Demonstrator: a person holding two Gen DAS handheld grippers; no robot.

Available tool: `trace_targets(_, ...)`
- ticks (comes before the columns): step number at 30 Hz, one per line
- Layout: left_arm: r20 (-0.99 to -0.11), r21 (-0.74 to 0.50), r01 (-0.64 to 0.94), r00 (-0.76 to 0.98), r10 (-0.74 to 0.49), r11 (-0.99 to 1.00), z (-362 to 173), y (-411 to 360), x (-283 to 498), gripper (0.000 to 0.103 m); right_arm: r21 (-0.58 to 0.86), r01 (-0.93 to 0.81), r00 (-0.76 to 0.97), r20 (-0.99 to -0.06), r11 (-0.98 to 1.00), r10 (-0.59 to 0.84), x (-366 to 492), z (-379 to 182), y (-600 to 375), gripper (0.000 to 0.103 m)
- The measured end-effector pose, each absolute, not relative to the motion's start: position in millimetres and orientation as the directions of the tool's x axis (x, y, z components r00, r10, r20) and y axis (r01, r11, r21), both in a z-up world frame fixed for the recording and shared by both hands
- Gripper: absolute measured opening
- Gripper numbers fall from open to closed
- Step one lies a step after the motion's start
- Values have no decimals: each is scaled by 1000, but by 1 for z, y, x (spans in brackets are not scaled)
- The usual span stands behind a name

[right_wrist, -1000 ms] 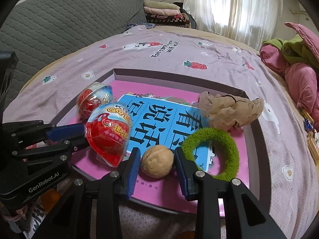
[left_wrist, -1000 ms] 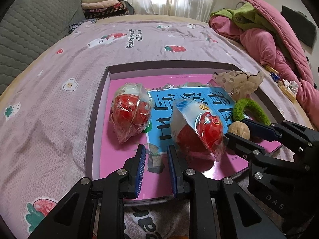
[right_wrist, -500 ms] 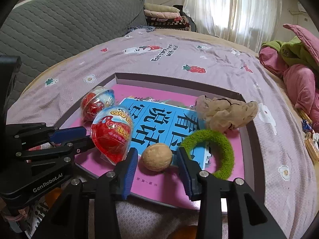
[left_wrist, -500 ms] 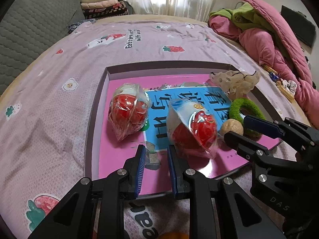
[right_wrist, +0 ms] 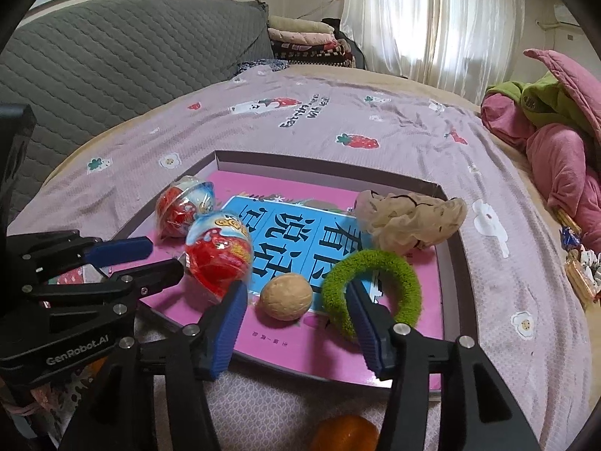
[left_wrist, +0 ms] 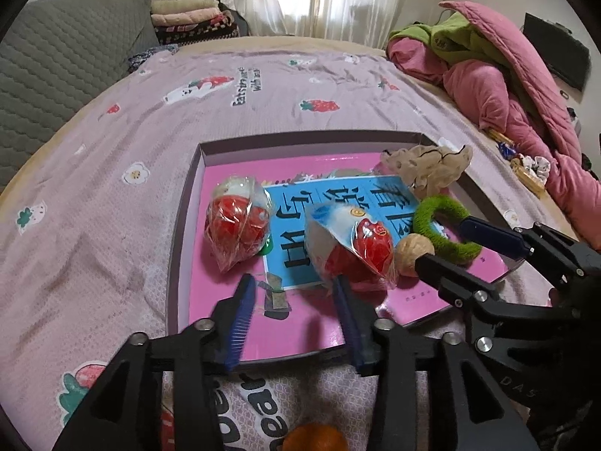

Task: Organize objects
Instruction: 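Lift both open grippers from the tray toward the mandarin oranges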

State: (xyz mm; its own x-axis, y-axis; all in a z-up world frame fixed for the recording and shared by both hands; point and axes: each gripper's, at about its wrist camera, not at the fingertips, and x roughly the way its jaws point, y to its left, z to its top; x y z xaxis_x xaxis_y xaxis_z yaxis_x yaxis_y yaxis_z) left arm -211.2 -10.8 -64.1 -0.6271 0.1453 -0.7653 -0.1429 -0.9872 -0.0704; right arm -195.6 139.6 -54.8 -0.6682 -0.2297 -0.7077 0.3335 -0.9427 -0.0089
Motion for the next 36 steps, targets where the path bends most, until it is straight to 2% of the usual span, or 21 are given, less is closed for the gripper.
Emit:
trace_targets(8, -750, -63, -145, -646, 142, -987, -54, -11, -205, 49, -18, 334, -681, -696, -942, -228, -191, -50, 140, 62)
trace_targets(15, -738, -42, -138, -664, 124, -989, -48, -12, -201, 57, -23, 326, -696, -683, -945, -223, -189, -46, 142, 64)
trace_targets(18, -728, 2, -126, -680, 85, -992, -46, -11, -200, 63, -32, 320, -706, -675, -947, -216, -188, -43, 143, 66)
trace_targets(23, -715, 15, -121, -696, 73, -993, -41, -11, -198, 65, -35, 305, -721, -662, -952, -207, -187, -39, 147, 68)
trace_targets(25, -703, 27, -107, -709, 57, -994, -37, -12, -195, 71, -37, 304, -730, -651, -952, -208, -185, -35, 149, 69)
trace_targets(36, -664, 13, -90, -746, 58, -996, -15, -20, -168, 74, -35, 286, -782, -586, -958, -212, -163, -9, 160, 79)
